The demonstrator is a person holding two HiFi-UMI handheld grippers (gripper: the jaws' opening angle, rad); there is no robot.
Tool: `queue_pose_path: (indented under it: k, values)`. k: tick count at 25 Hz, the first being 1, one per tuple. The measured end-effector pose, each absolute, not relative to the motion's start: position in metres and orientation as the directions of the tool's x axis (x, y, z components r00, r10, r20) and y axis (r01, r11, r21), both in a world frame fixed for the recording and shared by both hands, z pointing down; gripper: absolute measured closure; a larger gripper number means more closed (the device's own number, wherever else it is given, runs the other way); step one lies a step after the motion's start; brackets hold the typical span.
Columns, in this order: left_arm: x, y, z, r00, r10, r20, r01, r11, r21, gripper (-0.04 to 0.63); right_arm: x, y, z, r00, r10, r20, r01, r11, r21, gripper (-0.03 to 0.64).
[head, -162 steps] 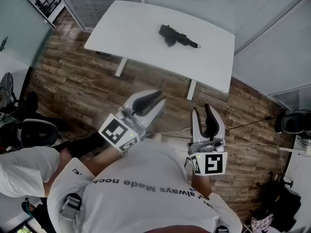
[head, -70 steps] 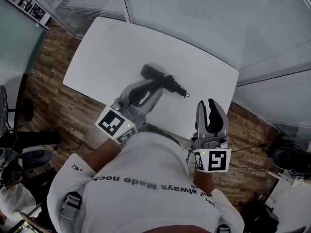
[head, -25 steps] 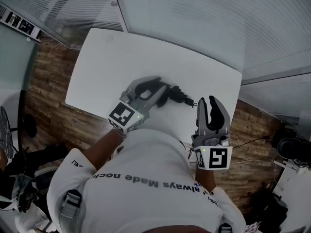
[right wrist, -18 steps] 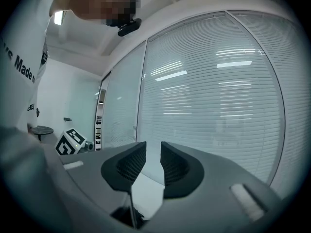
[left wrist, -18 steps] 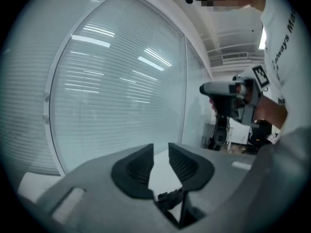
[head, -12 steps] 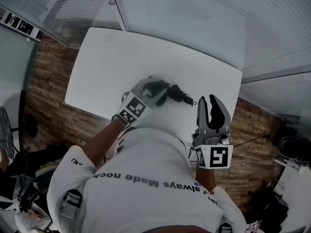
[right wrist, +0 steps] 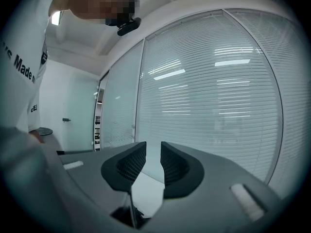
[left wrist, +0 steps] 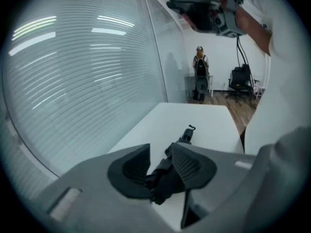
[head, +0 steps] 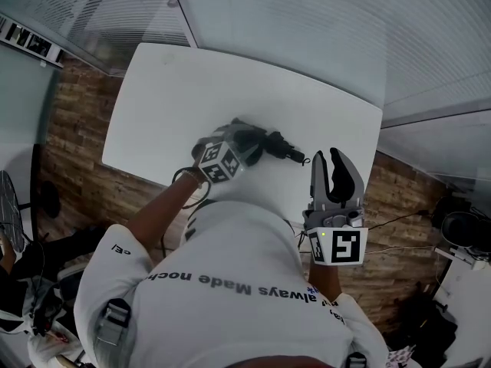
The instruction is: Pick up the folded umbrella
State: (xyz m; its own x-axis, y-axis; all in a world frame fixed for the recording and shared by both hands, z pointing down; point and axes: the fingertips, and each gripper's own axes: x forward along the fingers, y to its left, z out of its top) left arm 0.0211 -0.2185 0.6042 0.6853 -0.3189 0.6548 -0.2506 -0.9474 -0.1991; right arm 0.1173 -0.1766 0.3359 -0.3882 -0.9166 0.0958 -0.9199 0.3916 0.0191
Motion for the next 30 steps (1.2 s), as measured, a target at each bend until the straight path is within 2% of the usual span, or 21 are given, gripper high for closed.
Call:
queue_pose_path:
  k: [2,7,16,22,30]
  values:
    - [0.021,-0.217,0.624,0.653,-0.304,0.694,-0.209,-0.953,-0.220,0.451,0.118,-0.177,0.337,-0.388,-0.917,0.096,-0.920,0.392,0.018,0.523]
    - [0.023,-0.213,0.670,0.572,-0.237,0.786,-0.102,-0.970,-0.219,0.382,0.120,-0.178,0.339,-0.383,-0.919,0.096,-0.922,0.386,0.018,0.523]
    - [0.020,-0.212,0.723,0.437,-0.216,0.873,0.040,-0.965,-0.258,0.320,0.125,-0.170,0.342,-0.375,-0.921,0.102,-0.926,0.378,0.012,0.523]
    - [0.022,-0.222,0.750,0.379,-0.179,0.908,0.075,-0.972,-0.223,0.275,0.126,-0.169,0.346,-0.370,-0.923,0.108,-0.928,0.373,0.010,0.523]
    - [0.021,-0.221,0.786,0.257,-0.058,0.965,0.178,-0.978,-0.106,0.141,0.128,-0.169,0.348,-0.361,-0.925,0.117,-0.931,0.365,0.008,0.523]
